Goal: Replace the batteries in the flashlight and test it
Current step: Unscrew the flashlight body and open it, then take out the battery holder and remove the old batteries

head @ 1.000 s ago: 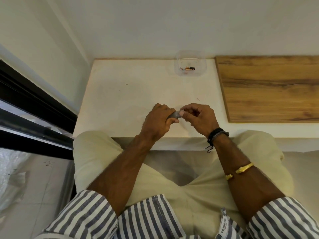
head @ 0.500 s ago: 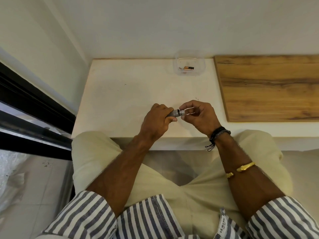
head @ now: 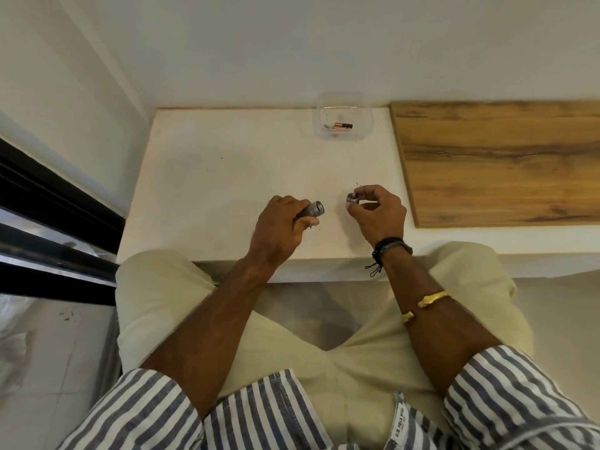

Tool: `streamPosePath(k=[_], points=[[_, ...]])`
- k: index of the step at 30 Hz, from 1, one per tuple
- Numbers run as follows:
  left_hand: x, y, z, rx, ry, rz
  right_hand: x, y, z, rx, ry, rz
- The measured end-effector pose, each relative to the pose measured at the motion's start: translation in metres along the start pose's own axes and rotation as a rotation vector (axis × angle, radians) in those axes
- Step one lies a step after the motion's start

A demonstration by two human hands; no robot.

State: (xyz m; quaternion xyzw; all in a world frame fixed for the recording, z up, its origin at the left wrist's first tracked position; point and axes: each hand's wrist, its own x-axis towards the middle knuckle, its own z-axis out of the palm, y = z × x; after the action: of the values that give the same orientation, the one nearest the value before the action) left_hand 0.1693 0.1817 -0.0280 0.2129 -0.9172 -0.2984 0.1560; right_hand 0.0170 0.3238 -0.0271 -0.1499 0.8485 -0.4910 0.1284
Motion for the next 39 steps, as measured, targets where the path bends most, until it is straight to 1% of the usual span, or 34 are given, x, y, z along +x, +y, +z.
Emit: streamPosePath(k=[3,8,12,17,19,21,23,24,27,28,30,33,39], points=[[-0.001,0.0,0.0,-0.006,0.002,-0.001,0.003,0.004,0.004,-0.087,0.043,-0.002],[-0.001,0.002,-0.001,0.005,-0.026,-0.014,0.008,0.01,0.01,-0.177,0.04,-0.006],[0.0,0.003,-0.002,-0.003,-0.03,-0.033,0.01,0.014,0.013,-0.198,0.032,0.02],[0.003,0.008,-0.003,0.01,-0.04,-0.009,0.012,0.014,0.012,-0.207,0.009,0.034],[0.005,0.01,-0.005,0.046,-0.051,0.006,0.009,0.012,0.011,-0.206,0.008,0.019],[0.008,0.011,-0.007,0.127,-0.071,0.035,0.007,0.007,0.009,-0.191,0.062,-0.004],[0.013,0.011,-0.009,0.267,-0.091,0.08,0.003,-0.001,0.009,-0.084,0.078,0.015],[0.015,0.011,-0.011,0.336,-0.095,0.106,0.001,-0.005,0.009,0.022,0.031,0.068],[0.021,0.014,-0.016,0.484,-0.107,0.188,-0.01,-0.018,0.012,0.431,-0.255,0.34],[0.022,0.016,-0.018,0.523,-0.112,0.214,-0.014,-0.02,0.013,0.531,-0.332,0.417],[0.026,0.02,-0.021,0.589,-0.115,0.258,-0.017,-0.022,0.014,0.643,-0.42,0.514],[0.032,0.025,-0.027,0.646,-0.126,0.306,-0.018,-0.023,0.014,0.754,-0.476,0.581],[0.04,0.028,-0.034,0.648,-0.113,0.35,-0.016,-0.022,0.009,0.92,-0.465,0.626]])
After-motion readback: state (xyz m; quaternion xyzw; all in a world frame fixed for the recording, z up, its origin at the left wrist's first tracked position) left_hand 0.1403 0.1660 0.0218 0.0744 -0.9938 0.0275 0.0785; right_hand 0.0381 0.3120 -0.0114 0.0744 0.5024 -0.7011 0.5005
